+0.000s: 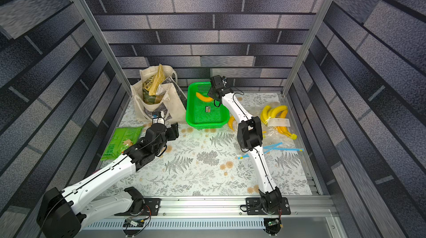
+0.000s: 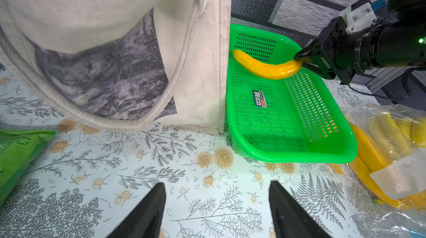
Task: Open the zip-top bag and take out the banana
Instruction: Place the banana in the basket.
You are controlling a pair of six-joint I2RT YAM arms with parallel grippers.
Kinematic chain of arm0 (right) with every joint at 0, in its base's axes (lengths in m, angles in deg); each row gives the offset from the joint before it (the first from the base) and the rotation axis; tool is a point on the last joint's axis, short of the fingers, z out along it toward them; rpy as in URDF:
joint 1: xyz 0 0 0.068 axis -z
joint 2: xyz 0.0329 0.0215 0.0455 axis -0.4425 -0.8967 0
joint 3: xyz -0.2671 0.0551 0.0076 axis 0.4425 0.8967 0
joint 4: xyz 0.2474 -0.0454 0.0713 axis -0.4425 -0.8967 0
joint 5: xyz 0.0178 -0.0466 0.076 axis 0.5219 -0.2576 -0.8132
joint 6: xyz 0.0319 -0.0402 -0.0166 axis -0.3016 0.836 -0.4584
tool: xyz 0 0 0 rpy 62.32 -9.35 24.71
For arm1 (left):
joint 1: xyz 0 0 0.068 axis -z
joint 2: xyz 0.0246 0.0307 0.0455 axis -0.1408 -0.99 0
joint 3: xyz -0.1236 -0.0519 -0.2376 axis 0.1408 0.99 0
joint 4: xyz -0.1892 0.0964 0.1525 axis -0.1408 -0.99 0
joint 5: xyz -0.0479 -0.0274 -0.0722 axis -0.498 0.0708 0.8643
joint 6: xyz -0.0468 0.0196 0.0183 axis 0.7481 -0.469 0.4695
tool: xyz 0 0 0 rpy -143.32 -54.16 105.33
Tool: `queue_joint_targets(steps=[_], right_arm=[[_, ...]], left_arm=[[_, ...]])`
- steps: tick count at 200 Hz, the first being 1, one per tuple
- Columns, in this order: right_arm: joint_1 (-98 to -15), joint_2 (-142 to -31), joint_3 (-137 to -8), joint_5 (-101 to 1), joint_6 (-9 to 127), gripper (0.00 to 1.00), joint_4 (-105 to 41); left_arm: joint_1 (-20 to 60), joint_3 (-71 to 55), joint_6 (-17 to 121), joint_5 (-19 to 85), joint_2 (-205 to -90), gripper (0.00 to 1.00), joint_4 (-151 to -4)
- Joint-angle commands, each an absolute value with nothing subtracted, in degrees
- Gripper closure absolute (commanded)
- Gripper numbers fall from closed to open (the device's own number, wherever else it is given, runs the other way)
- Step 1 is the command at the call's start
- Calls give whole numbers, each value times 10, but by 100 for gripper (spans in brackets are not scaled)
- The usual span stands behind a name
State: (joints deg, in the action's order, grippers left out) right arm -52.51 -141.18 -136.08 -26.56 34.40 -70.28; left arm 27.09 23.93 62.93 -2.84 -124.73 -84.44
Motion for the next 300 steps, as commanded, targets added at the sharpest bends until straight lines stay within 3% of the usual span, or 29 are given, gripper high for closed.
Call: queue_joint_targets(steps=[1,37,83,153,204,238,269,300], right_arm=[[-524,-1407,-1383,-250,358,54,-759],[-525,-1304,-1315,-229,394,41,-769],[-524,-1014,-963,-222,418,36,-663],[-513,-660,-536,-208,401,39,-684],[-483,-451,-401,-137,337,44,-790],[-461,-388,-328,-109,272,47,-804],[-433,-422,-277,-160,246,56,-752],[-429,-429,-243,-160,238,56,-704]], left_arm=[[269,224,641,-33,-1261,24,-881],[276,201,639,-16,-1295,19,-882],[330,140,633,6,-1397,14,-847],[423,-60,627,75,-1648,12,-834],[435,-215,615,121,-1788,11,-868],[440,-320,603,134,-1858,13,-908],[448,-410,590,135,-1912,14,-946],[456,-481,584,139,-1959,14,-976]])
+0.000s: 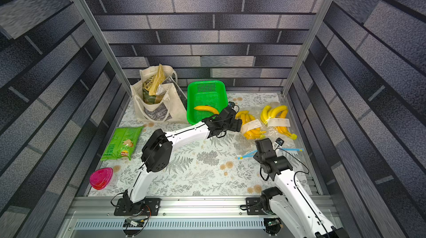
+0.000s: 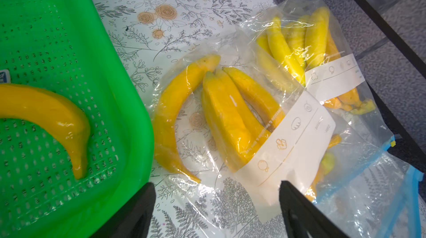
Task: Open the zip-top bag and take out the banana
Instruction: Place the banana in the basket, then pick up the banana from the zipper food storage bag.
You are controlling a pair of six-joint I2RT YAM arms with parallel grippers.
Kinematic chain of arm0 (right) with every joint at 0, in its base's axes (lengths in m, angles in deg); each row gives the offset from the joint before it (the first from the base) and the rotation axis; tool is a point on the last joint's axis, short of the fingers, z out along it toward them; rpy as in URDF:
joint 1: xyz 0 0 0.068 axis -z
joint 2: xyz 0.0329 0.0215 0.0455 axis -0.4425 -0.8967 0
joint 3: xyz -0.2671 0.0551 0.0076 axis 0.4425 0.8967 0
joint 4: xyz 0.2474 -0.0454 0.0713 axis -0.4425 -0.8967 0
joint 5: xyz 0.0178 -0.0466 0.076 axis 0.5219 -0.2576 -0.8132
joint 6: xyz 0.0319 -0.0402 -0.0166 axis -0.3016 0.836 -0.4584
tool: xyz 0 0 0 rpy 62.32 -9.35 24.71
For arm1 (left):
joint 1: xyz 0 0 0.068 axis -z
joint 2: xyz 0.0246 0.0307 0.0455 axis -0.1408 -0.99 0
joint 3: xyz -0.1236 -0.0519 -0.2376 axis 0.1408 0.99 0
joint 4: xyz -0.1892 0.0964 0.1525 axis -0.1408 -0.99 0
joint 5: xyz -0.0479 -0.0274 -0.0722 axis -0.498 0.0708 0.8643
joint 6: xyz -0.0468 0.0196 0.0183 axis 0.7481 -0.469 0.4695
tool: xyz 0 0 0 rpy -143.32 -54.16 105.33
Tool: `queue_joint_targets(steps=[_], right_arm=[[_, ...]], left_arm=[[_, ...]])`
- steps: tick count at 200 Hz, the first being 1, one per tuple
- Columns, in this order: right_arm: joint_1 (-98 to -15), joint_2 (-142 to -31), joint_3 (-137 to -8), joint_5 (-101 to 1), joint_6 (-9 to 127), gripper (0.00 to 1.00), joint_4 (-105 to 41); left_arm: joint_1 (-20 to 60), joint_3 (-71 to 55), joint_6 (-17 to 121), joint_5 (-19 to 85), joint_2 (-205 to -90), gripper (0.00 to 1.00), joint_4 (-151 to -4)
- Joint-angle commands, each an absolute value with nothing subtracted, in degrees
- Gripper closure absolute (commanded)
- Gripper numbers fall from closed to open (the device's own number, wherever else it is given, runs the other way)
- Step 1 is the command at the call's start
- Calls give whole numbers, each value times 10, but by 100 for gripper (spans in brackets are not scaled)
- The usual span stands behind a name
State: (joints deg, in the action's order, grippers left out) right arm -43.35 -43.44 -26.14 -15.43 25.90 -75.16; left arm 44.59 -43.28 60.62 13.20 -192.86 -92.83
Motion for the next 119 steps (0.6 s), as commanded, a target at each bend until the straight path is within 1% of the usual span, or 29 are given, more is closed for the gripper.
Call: queue_joint_targets(steps=[1,18,33,46,68,94,119], right_arm=[[-428,-429,-243,-160,238,56,-703],[-423,-442,-233,-165,247,56,-672],[-414,-458,-228,-163,260,56,-640],[-405,-464,-223,-155,267,56,-607],[-382,-481,-219,-184,282,56,-541],[-361,-525,-209,-214,284,56,-453],[-348,-535,-182,-238,273,55,-363]], left_arm=[[456,-483,584,139,-1961,14,-977],[458,-527,578,143,-1993,14,-995],[459,-577,569,165,-2028,18,-1015],[460,-651,565,176,-2071,20,-1061],[463,-739,562,181,-2129,23,-1106],[461,-758,573,182,-2152,26,-1113],[460,-758,575,184,-2158,31,-1114]])
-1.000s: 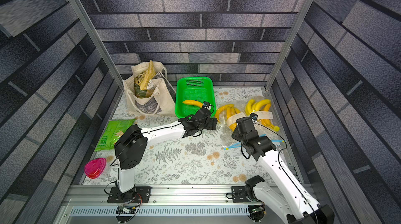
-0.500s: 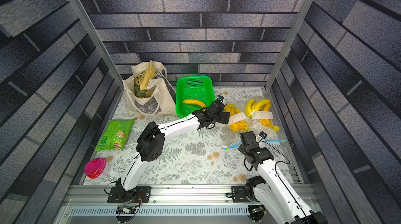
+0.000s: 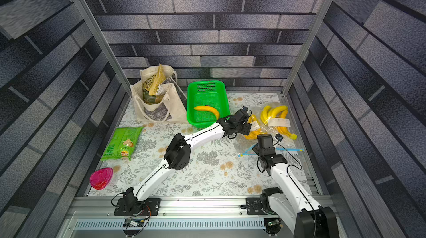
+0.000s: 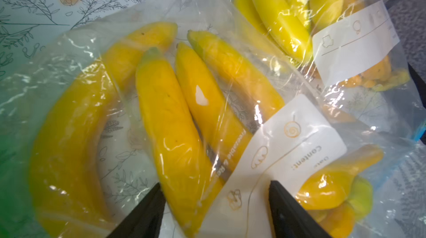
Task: Open the zip-top bag and take out the banana
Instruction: Pick up the banana from the zipper food storage bag.
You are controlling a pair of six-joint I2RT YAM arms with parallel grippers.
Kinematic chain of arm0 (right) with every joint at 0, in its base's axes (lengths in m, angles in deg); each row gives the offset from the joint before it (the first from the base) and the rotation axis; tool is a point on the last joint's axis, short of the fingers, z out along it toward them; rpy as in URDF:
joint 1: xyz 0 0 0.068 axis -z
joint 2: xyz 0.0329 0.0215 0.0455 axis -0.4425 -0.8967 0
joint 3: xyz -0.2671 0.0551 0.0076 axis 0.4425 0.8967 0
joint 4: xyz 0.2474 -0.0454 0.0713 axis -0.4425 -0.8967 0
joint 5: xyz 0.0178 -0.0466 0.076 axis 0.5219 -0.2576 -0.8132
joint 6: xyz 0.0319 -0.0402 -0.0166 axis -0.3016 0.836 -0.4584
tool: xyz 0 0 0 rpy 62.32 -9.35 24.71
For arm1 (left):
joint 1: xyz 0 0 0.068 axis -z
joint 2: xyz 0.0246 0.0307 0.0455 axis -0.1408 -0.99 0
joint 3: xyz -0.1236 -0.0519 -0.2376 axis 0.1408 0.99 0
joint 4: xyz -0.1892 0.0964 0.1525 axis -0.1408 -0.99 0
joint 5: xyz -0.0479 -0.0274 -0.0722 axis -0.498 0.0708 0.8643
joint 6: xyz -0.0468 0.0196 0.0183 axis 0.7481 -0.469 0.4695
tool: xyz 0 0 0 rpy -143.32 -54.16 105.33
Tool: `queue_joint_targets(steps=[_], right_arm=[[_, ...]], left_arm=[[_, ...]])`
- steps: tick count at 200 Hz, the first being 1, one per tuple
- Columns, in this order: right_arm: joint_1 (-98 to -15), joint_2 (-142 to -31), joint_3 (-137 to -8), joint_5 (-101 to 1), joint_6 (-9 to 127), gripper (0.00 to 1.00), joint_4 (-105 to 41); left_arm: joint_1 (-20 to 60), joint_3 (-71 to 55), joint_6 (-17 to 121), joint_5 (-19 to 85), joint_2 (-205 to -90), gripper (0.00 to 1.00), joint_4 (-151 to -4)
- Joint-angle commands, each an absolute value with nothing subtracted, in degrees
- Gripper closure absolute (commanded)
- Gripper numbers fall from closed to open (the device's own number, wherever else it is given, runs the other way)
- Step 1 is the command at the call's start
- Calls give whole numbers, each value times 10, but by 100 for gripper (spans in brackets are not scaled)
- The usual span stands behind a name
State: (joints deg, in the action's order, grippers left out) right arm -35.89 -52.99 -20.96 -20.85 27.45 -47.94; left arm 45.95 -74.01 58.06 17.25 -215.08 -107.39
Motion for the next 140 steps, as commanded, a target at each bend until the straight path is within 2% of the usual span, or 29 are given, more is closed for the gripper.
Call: queue_joint_targets(steps=[1,36,60,140], right_arm=[[-348,-535,-181,-239,272,55,-359],[-339,-531,-163,-232,264,52,-286],[-328,-556,-167,-266,251,49,-257],[-315,-603,-196,-297,201,46,-319]], left_arm=[[460,-758,575,184,-2158,31,-1114],[464,-733,579,188,-2149,38,-1105],[466,-718,578,188,-2142,41,-1098],[472,-656,589,180,-2105,47,-1062]])
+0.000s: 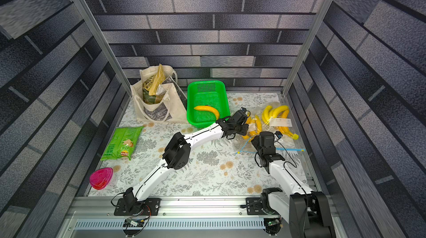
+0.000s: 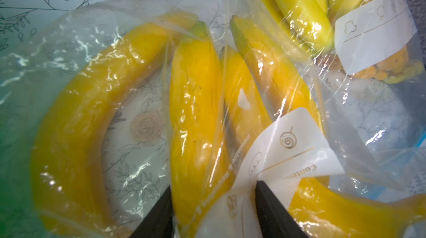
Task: Open the zip-top bag and take out the banana
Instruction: Pick up the banana from the zipper food storage bag.
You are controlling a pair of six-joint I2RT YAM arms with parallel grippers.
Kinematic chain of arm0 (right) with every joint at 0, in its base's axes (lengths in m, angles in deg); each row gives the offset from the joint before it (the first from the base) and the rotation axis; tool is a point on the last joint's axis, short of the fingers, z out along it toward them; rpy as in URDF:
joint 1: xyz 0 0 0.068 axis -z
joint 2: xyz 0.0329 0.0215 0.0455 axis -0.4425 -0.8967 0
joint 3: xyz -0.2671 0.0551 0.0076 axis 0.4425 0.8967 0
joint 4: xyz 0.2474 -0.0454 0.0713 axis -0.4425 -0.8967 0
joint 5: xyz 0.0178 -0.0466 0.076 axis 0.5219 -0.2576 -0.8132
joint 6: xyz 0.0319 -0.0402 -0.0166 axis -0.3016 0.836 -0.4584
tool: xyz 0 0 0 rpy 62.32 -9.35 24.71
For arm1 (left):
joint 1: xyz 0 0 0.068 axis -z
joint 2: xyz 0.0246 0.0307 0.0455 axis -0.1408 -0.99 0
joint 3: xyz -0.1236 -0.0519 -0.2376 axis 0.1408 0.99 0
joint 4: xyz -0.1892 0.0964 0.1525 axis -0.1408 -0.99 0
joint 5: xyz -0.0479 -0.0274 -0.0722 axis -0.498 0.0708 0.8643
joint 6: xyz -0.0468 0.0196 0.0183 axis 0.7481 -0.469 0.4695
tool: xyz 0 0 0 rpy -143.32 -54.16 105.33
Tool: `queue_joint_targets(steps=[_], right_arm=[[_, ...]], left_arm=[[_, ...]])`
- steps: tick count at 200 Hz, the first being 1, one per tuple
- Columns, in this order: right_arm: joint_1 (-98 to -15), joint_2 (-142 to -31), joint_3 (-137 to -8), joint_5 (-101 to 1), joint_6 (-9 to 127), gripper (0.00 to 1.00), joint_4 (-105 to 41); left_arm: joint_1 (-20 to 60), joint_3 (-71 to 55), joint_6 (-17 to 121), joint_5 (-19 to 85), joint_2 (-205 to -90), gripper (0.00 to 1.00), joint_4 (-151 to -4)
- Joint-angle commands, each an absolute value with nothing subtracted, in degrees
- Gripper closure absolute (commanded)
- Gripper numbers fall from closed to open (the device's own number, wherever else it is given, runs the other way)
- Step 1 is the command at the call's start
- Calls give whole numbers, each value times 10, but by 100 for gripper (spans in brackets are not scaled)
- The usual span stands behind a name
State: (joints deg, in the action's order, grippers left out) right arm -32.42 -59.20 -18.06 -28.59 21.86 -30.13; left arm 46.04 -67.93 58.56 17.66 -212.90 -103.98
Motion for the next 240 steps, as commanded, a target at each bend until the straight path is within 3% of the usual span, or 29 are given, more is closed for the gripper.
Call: queue_joint_targets(steps=[1,68,135,200,240], right_arm=[[-314,-603,-196,-298,201,46,-318],[-297,-643,-199,-405,174,46,-271],[-297,-513,-153,-417,117,50,-407],[-297,-590,-156,-470,108,57,-344],[-298,-592,-157,-431,101,51,-341]], left_arm=[[473,-656,589,180,-2105,47,-1062],[477,-633,596,172,-2096,54,-1054],[476,-620,613,151,-2089,53,-1036],[481,-605,617,138,-2080,53,-1022],[485,-546,628,137,-2054,54,-984]])
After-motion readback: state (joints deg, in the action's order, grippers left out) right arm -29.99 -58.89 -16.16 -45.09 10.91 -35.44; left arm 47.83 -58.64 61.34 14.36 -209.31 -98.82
